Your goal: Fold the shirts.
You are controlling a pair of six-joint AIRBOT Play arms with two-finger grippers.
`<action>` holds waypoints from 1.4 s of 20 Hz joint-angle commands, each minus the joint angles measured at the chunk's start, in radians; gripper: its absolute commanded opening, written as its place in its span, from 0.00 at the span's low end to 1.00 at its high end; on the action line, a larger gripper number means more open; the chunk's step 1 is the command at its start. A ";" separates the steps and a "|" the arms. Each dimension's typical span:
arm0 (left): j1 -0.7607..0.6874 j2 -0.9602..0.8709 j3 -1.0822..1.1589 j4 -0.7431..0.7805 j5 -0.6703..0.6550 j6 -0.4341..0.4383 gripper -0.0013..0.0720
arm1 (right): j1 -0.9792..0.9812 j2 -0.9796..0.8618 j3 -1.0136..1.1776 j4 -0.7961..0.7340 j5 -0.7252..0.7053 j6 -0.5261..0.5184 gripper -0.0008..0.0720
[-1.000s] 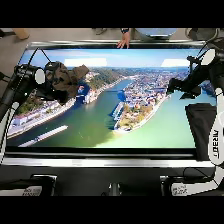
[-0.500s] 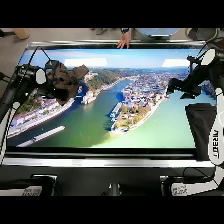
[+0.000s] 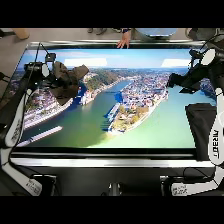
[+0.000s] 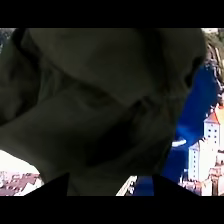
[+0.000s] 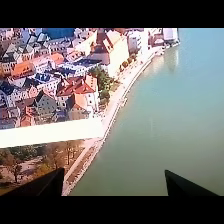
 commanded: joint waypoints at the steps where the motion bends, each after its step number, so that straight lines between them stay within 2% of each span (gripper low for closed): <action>1: 0.031 -0.179 0.120 -0.124 -0.005 0.017 0.86 | 0.001 -0.001 0.001 0.003 -0.041 0.000 0.94; 4: 0.026 -0.228 0.120 -0.122 0.028 0.016 0.80 | 0.001 -0.001 0.001 0.004 -0.035 0.000 0.94; 5: 0.026 -0.235 0.120 -0.122 0.027 0.016 0.54 | 0.001 -0.001 0.001 0.004 -0.031 0.000 0.94; 6: 0.026 -0.234 0.121 -0.123 0.019 0.016 0.13 | 0.001 -0.001 0.001 0.004 -0.024 0.000 0.94; 7: 0.026 -0.226 0.122 -0.122 0.000 0.021 0.06 | 0.001 -0.001 0.001 0.003 -0.022 0.000 0.94; 9: 0.024 -0.179 0.144 -0.122 -0.037 0.030 0.05 | 0.001 -0.001 0.001 0.003 -0.034 0.000 0.94; 11: 0.011 -0.059 0.188 -0.121 -0.035 0.079 0.05 | 0.001 0.002 0.002 0.002 -0.099 -0.002 0.94; 13: -0.026 0.135 0.203 -0.122 -0.017 0.110 0.05 | 0.001 0.028 0.013 -0.002 -0.114 -0.015 0.93; 16: -0.141 0.448 0.186 -0.122 0.006 0.101 0.05 | 0.001 0.139 0.048 -0.011 -0.102 -0.052 0.93; 19: -0.329 0.658 0.066 -0.121 0.005 0.022 0.05 | 0.001 0.328 0.048 -0.034 -0.086 -0.055 0.94; 22: -0.538 0.708 -0.150 -0.121 0.027 -0.062 0.05 | 0.001 0.506 0.048 -0.043 -0.027 -0.053 0.94; 24: -0.679 0.679 -0.341 -0.122 0.123 -0.151 0.05 | 0.001 0.604 0.048 -0.085 -0.002 -0.052 0.94; 26: -0.813 0.610 -0.516 -0.125 0.280 -0.267 0.06 | 0.001 0.670 0.048 -0.122 0.015 -0.043 0.94; 27: -0.865 0.558 -0.564 -0.141 0.324 -0.278 0.22 | 0.001 0.685 0.048 -0.124 0.029 -0.043 0.94; 28: -0.893 0.512 -0.566 -0.151 0.307 -0.279 0.70 | 0.001 0.687 0.048 -0.121 0.055 -0.043 0.94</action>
